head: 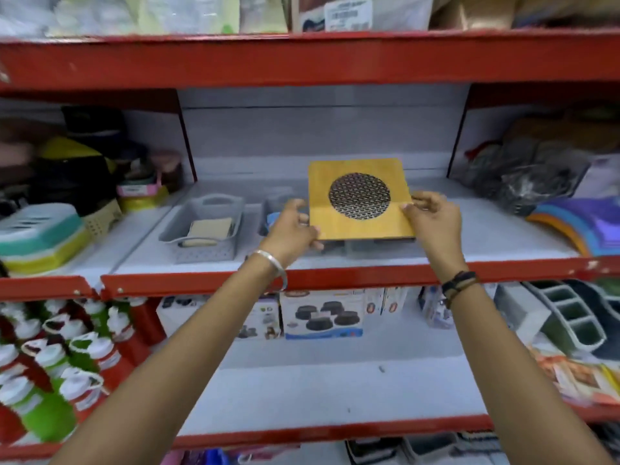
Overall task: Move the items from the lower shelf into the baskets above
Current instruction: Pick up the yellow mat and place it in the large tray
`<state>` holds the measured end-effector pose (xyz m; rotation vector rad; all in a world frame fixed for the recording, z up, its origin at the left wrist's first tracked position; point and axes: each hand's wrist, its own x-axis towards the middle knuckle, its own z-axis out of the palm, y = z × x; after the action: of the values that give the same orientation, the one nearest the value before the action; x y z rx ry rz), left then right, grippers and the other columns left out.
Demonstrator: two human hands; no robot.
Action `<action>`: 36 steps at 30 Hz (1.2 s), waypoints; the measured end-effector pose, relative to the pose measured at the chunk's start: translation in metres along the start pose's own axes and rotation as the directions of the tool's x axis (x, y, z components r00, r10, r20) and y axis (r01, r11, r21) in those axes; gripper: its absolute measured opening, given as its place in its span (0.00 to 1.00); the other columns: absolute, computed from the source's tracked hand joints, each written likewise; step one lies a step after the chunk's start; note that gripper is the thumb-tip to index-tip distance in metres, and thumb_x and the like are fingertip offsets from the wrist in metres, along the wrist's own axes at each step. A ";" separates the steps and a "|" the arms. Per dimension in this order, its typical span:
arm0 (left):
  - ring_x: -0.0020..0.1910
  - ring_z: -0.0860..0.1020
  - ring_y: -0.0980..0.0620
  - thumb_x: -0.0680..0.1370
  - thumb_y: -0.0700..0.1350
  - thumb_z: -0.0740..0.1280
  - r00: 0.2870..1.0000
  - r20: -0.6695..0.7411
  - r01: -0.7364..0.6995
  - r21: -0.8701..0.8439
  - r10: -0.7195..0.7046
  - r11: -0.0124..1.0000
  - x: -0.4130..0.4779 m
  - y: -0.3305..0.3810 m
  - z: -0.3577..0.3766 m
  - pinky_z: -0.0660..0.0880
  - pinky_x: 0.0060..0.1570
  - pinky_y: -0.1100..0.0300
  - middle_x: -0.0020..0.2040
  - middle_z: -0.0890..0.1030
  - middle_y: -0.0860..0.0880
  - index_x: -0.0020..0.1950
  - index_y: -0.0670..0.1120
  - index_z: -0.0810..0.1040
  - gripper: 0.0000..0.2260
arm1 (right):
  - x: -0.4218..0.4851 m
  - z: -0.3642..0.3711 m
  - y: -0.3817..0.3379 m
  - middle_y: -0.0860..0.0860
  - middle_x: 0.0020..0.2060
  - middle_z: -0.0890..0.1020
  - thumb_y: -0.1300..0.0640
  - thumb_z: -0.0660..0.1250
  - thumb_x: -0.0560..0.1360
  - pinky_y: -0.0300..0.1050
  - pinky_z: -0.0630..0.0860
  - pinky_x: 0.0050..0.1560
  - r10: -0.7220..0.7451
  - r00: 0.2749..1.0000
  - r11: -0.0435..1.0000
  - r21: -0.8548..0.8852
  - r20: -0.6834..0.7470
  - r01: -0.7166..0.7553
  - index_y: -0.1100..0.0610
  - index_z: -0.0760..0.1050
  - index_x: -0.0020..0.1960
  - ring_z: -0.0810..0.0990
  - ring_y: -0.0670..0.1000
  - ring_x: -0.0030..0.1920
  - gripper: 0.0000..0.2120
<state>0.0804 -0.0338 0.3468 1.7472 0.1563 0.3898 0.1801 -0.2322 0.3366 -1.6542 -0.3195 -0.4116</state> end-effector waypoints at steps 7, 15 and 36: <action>0.25 0.79 0.55 0.75 0.34 0.61 0.999 -0.026 0.042 0.301 -0.036 0.953 0.079 -0.002 0.068 0.75 0.33 0.61 0.39 0.76 0.37 0.41 0.44 0.73 0.06 | 0.075 -0.022 0.049 0.64 0.44 0.84 0.65 0.65 0.73 0.35 0.69 0.41 0.010 1.000 0.944 -0.328 -0.030 -0.019 0.68 0.80 0.43 0.82 0.60 0.47 0.07; 0.64 0.72 0.46 0.74 0.63 0.60 0.964 0.247 -0.183 0.885 -0.098 0.429 0.100 -0.020 0.074 0.51 0.73 0.43 0.58 0.81 0.50 0.53 0.53 0.82 0.19 | 0.094 -0.017 0.062 0.51 0.58 0.83 0.44 0.66 0.72 0.45 0.65 0.66 0.141 0.863 0.641 -0.709 0.485 0.294 0.50 0.82 0.51 0.77 0.57 0.59 0.14; 0.54 0.78 0.41 0.76 0.48 0.63 0.949 0.314 -0.288 0.853 0.014 0.434 0.122 -0.019 0.087 0.76 0.51 0.54 0.56 0.81 0.43 0.54 0.49 0.80 0.11 | 0.109 0.014 0.056 0.52 0.60 0.81 0.49 0.69 0.72 0.48 0.74 0.59 0.145 0.666 0.750 -0.520 0.732 0.409 0.52 0.76 0.61 0.79 0.51 0.55 0.18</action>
<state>0.2264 -0.0717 0.3353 2.9032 -0.0129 0.1845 0.3037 -0.2288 0.3340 -2.4806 -1.0282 0.1099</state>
